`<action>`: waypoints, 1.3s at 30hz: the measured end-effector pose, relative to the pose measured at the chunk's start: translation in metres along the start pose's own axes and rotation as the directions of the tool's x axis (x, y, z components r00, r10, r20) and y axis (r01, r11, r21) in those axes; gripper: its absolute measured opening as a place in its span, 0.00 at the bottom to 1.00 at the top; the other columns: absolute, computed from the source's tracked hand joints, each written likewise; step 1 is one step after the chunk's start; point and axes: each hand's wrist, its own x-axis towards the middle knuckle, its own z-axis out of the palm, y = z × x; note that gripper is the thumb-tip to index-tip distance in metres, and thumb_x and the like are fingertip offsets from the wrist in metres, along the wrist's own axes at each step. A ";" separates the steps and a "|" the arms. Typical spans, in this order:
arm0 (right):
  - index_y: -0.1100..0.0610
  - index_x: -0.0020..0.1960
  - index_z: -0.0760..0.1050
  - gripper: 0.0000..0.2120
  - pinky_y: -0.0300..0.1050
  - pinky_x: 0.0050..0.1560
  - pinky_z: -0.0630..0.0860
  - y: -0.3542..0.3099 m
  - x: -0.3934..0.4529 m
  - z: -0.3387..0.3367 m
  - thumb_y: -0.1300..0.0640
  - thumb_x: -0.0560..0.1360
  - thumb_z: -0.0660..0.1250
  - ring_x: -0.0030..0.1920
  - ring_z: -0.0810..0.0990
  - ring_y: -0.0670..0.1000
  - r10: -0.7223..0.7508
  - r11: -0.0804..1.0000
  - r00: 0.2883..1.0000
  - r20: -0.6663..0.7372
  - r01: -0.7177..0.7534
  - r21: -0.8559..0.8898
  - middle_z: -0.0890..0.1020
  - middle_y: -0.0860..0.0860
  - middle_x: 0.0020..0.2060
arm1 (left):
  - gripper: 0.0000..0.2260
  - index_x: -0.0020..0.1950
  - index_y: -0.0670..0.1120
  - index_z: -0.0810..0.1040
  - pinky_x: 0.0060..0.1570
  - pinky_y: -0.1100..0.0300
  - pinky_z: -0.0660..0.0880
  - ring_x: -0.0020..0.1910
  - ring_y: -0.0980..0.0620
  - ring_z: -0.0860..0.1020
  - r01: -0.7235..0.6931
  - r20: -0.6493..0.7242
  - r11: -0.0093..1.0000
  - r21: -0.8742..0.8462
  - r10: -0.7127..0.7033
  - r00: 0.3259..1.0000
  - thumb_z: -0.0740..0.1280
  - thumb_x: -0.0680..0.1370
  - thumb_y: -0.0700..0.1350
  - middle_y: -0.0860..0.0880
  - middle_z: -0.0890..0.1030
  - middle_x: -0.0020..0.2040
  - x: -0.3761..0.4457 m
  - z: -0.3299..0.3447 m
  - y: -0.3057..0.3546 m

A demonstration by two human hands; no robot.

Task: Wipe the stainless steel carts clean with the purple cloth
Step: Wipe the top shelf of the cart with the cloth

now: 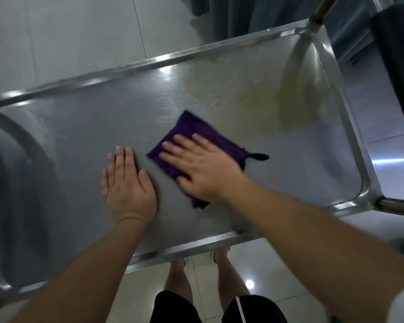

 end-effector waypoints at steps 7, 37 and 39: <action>0.45 0.84 0.51 0.34 0.57 0.81 0.47 0.166 -0.088 -0.046 0.39 0.80 0.49 0.83 0.50 0.53 0.589 0.807 0.806 -0.059 -0.591 -0.019 0.53 0.47 0.84 | 0.30 0.86 0.47 0.57 0.84 0.49 0.46 0.86 0.47 0.52 -0.014 0.015 1.000 0.007 0.014 1.000 0.50 0.84 0.54 0.48 0.57 0.87 0.000 0.000 0.001; 0.50 0.84 0.45 0.36 0.61 0.81 0.45 0.224 0.020 -0.074 0.37 0.80 0.43 0.83 0.46 0.57 0.885 0.460 0.445 -0.136 -0.882 0.106 0.49 0.51 0.84 | 0.31 0.85 0.45 0.61 0.83 0.44 0.51 0.85 0.46 0.56 -0.011 -0.004 0.999 0.034 0.011 1.000 0.54 0.82 0.52 0.47 0.60 0.86 -0.002 0.000 0.002; 0.52 0.85 0.45 0.36 0.63 0.81 0.44 0.202 0.042 -0.074 0.39 0.80 0.42 0.83 0.45 0.58 0.951 0.301 0.281 -0.126 -0.934 0.194 0.48 0.53 0.84 | 0.31 0.85 0.45 0.61 0.83 0.44 0.51 0.85 0.46 0.55 -0.014 -0.005 0.999 0.034 0.015 1.000 0.54 0.82 0.52 0.47 0.60 0.86 -0.002 0.001 0.001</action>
